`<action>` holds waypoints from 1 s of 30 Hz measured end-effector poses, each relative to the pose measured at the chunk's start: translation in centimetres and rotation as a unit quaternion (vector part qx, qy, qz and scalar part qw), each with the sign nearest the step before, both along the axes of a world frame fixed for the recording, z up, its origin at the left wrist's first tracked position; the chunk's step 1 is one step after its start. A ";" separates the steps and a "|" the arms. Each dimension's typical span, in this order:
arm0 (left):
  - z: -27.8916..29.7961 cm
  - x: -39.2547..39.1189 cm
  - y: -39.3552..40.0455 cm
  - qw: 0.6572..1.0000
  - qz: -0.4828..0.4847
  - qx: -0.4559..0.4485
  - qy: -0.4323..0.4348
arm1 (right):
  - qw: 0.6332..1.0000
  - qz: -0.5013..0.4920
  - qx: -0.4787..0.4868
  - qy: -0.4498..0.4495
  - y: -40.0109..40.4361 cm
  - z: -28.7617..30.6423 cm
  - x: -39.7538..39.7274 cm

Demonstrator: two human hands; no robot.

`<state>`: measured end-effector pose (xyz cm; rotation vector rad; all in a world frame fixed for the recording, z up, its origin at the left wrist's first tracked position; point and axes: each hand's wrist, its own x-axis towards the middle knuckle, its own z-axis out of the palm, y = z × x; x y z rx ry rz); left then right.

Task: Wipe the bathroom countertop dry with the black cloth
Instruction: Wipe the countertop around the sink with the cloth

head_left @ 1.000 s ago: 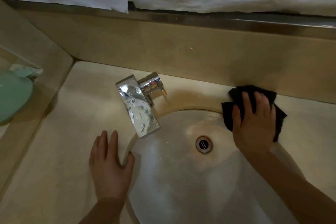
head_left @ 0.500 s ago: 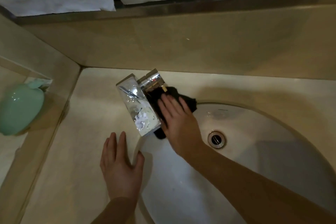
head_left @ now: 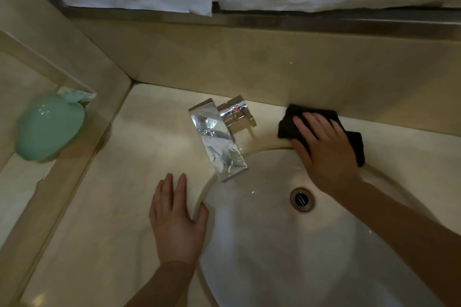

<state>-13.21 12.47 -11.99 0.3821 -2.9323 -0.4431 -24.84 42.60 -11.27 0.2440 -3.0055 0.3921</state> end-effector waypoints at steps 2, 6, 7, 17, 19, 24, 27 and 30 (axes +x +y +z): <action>0.0 -0.1 0.0 1.000 -0.001 0.000 -0.004 | 1.000 -0.026 0.011 0.013 -2.0 -1.0 -0.5; 0.0 0.0 0.0 1.000 0.001 0.000 -0.010 | 0.999 -0.017 -0.017 0.021 -6.9 -1.3 0.0; 0.1 0.0 0.0 1.000 0.001 0.002 -0.011 | 0.999 0.004 -0.025 0.021 -8.3 -1.5 0.7; 0.0 0.1 0.0 1.000 -0.005 0.005 -0.001 | 0.982 0.053 -0.181 -0.009 -6.0 2.2 6.7; 0.1 0.1 0.0 1.000 -0.004 0.010 -0.002 | 0.980 -0.018 -0.200 0.011 -4.3 2.1 5.7; 0.1 0.1 0.0 1.000 -0.001 0.030 0.005 | 0.982 -0.062 -0.177 -0.001 -6.3 -0.1 3.4; 0.1 0.1 0.0 0.999 -0.006 0.040 0.022 | 0.987 -0.028 -0.159 0.023 -10.0 -1.1 4.1; 0.1 0.1 -0.2 0.997 -0.006 0.068 0.028 | 0.971 -0.070 -0.229 0.013 -14.5 -1.0 5.1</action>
